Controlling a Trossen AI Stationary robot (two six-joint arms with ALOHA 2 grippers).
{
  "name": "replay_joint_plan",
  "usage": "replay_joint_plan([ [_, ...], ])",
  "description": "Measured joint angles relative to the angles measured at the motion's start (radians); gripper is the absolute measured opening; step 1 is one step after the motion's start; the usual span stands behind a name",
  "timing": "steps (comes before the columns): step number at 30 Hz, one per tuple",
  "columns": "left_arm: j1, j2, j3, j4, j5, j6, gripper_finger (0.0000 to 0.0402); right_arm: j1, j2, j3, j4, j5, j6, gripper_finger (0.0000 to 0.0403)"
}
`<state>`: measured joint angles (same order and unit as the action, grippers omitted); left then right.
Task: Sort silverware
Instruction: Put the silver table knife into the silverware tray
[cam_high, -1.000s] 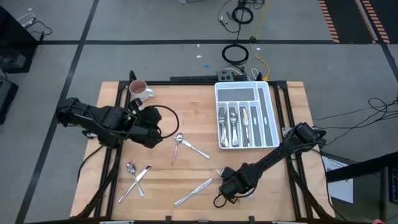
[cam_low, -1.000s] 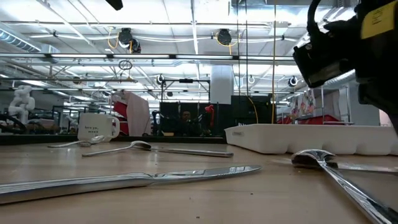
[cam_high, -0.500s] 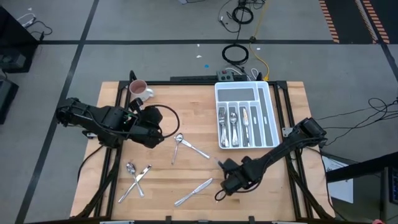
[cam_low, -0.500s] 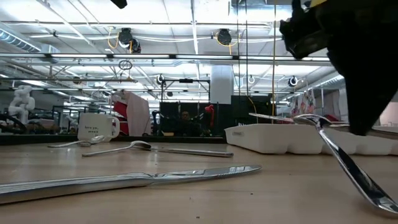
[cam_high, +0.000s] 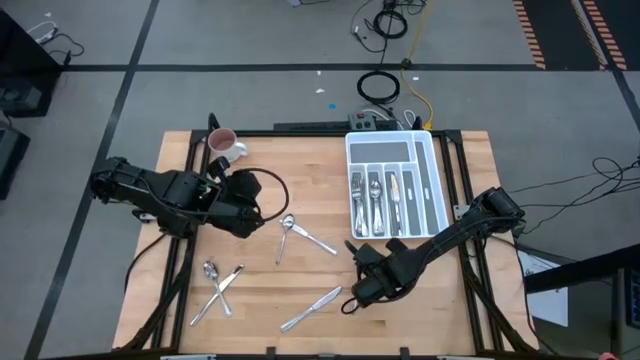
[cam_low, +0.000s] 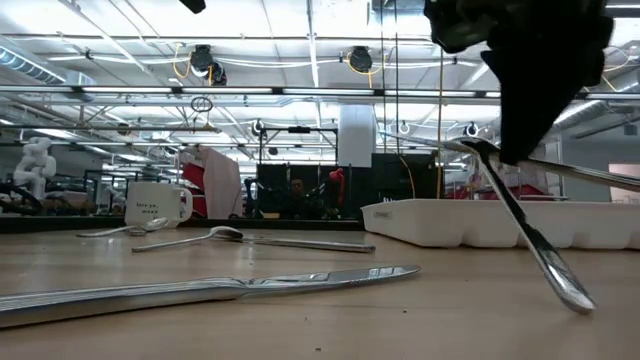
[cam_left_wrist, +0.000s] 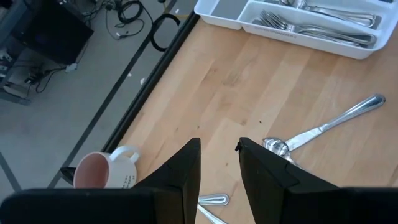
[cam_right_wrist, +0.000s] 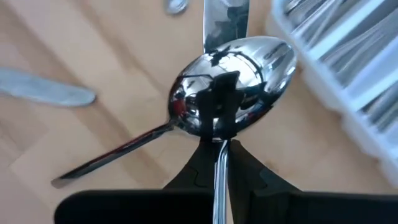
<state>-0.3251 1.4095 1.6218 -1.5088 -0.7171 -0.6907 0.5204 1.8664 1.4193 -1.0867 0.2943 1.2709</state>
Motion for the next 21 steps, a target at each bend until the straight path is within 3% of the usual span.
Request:
replay_joint_plan([
  [21,0.005,0.0,0.0,0.001,-0.042,0.025,0.0116,-0.139,-0.001,0.042,-0.057,0.05,-0.213,0.0],
])
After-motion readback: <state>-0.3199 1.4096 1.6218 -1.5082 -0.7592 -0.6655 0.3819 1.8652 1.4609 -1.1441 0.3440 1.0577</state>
